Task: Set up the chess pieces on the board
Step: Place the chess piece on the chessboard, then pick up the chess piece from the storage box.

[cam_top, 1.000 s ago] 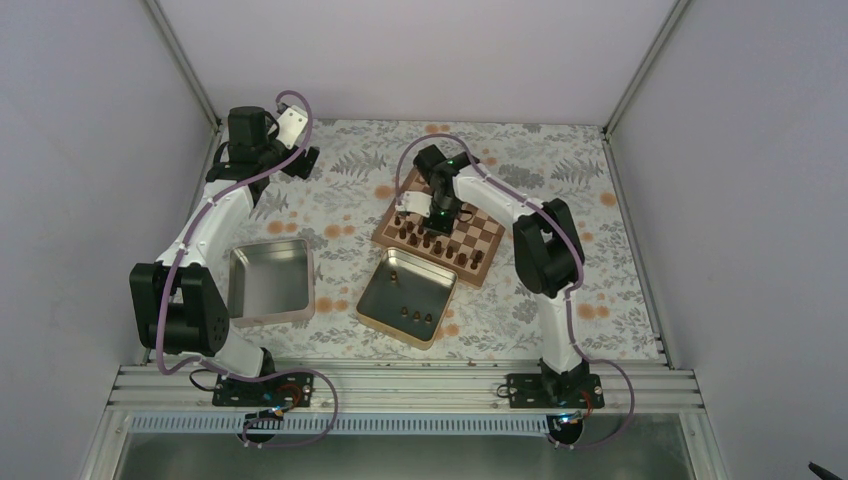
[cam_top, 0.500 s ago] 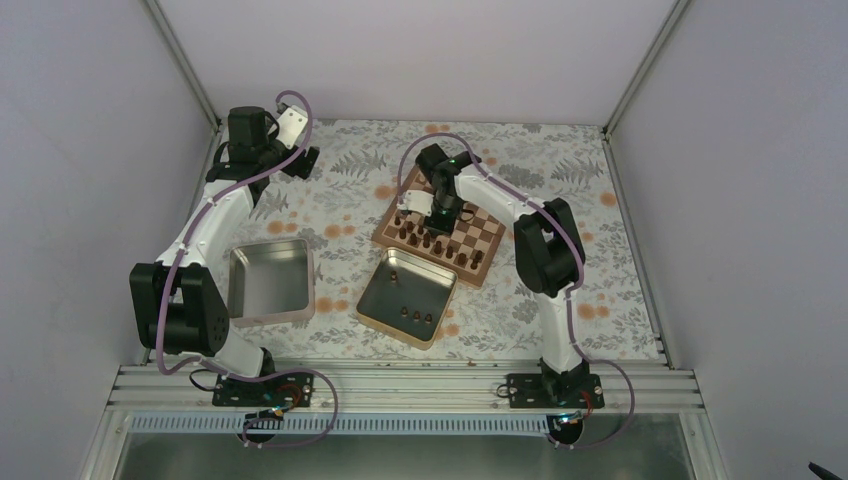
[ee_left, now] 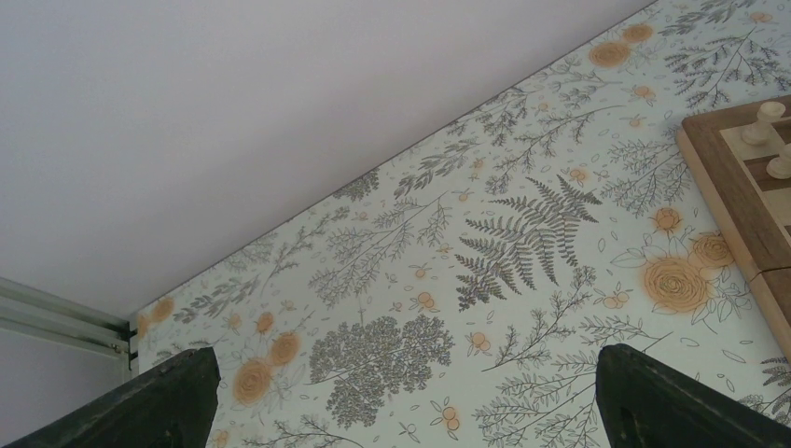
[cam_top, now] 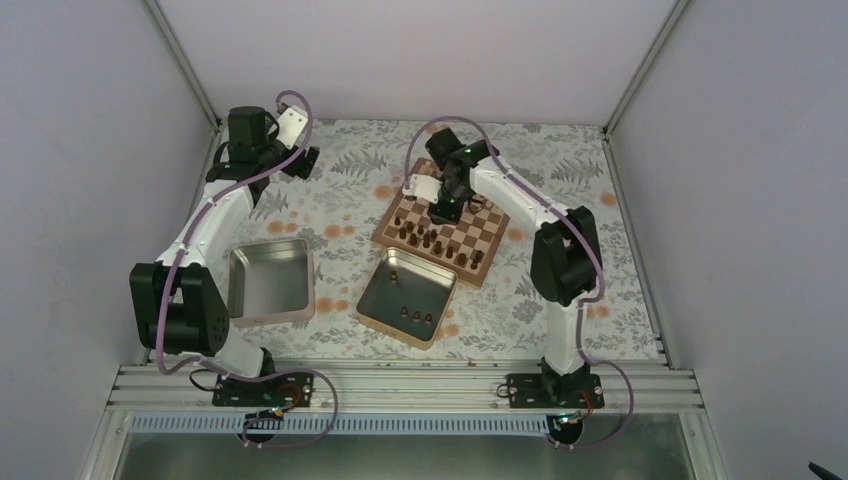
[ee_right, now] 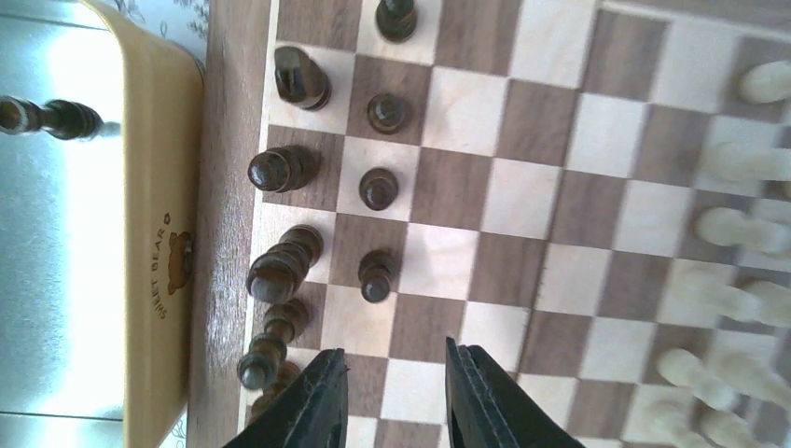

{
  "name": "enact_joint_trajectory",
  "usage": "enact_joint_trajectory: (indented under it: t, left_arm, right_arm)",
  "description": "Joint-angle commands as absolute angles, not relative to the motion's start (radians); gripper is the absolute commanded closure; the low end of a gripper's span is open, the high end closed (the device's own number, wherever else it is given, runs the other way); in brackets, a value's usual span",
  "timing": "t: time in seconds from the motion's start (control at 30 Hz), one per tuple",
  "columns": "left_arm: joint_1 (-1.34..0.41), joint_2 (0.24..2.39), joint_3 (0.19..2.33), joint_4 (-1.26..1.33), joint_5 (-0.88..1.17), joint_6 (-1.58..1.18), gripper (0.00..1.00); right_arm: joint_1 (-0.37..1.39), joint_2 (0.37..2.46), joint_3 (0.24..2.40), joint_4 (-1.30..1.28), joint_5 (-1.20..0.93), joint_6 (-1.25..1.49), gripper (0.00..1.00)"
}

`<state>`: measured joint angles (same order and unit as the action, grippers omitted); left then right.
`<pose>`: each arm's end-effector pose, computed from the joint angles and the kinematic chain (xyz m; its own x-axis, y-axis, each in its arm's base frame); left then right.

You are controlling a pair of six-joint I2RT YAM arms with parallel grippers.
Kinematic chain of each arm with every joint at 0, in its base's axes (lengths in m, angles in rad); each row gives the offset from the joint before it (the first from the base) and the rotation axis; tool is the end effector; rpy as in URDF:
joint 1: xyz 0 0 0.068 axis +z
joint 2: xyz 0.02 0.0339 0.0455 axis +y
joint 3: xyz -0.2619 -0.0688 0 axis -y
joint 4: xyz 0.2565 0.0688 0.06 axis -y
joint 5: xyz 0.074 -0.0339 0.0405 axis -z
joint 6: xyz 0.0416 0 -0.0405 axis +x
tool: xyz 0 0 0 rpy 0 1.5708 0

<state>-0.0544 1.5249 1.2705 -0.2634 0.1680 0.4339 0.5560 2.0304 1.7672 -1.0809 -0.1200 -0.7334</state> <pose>0.3703 -0.0271 0.3117 -0.3649 0.4350 -0.8232 0.3881 0.8748 0.2902 0.3587 0.2287 0.2271 -0.2488 -0.9370 -0.2451 -0.9603 0.2716 -0.0638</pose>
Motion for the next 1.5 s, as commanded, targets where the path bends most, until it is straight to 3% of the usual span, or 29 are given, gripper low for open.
enact_joint_trajectory:
  t: [0.0, 0.17, 0.43, 0.87, 1.47]
  left_arm:
    - [-0.054, 1.512, 1.279, -0.249, 0.172, 0.440, 0.00]
    - [-0.055, 1.508, 1.276, -0.247, 0.169, 0.439, 0.00]
    - [-0.055, 1.515, 1.272, -0.238, 0.166, 0.439, 0.00]
    - [-0.058, 1.510, 1.284, -0.247, 0.180, 0.432, 0.00]
    - [-0.060, 1.497, 1.285, -0.256, 0.189, 0.431, 0.00]
  right_arm:
    - [0.538, 1.952, 1.810, -1.107, -0.148, -0.733, 0.70]
    - [0.557, 1.934, 1.811, -1.149, -0.159, -0.715, 0.68]
    - [0.767, 1.881, 1.644, -1.162, -0.083, -0.671, 0.59]
    - [1.010, 1.864, 1.418, -1.077, -0.076, -0.591, 0.56]
    - [1.072, 1.924, 1.393, -0.958, -0.076, -0.573, 0.56]
